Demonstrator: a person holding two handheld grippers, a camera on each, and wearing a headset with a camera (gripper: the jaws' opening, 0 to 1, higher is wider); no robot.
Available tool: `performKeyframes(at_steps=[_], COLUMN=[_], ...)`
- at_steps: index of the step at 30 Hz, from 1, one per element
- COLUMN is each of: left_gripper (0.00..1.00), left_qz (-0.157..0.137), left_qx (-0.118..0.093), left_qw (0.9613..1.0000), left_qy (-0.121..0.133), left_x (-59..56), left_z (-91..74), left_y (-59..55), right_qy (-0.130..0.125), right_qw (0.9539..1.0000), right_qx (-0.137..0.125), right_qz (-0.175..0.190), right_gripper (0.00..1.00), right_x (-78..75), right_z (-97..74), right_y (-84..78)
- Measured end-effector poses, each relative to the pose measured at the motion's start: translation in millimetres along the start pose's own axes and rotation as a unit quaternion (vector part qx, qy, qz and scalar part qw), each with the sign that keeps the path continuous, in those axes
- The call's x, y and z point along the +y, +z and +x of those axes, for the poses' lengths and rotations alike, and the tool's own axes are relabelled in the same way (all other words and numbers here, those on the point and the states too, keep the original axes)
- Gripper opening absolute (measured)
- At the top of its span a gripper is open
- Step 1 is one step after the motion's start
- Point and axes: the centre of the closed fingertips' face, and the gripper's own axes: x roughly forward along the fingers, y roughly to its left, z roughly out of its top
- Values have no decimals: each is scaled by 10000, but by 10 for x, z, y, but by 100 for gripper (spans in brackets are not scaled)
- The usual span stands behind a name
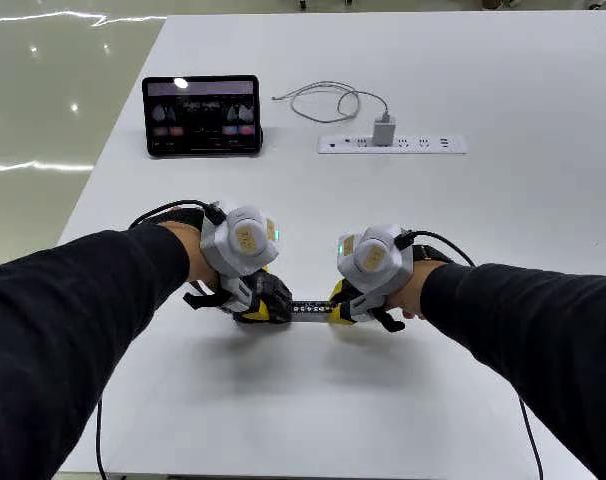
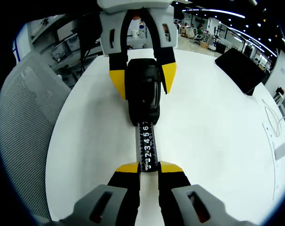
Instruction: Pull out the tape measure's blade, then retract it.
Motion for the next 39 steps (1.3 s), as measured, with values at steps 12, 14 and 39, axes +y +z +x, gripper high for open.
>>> performKeyframes(at_steps=[12,14,39], left_gripper=[31,31,31], left_qz=[-20,-18,-25], left_qx=[-32,-38,-47], left_qw=[10000,10000,10000], left_qy=[14,23,57], left_x=[3,0,-22], left_z=[7,7,-13], left_y=[6,9,19], right_qy=[-28,-33,-135], right_qw=[10000,10000,9998], right_qx=[63,68,151], right_qz=[-14,5,25], right_gripper=[9,9,9], right_x=[-15,-19,-27], right_z=[-59,-70,-195], right_y=[-72,-86,-254])
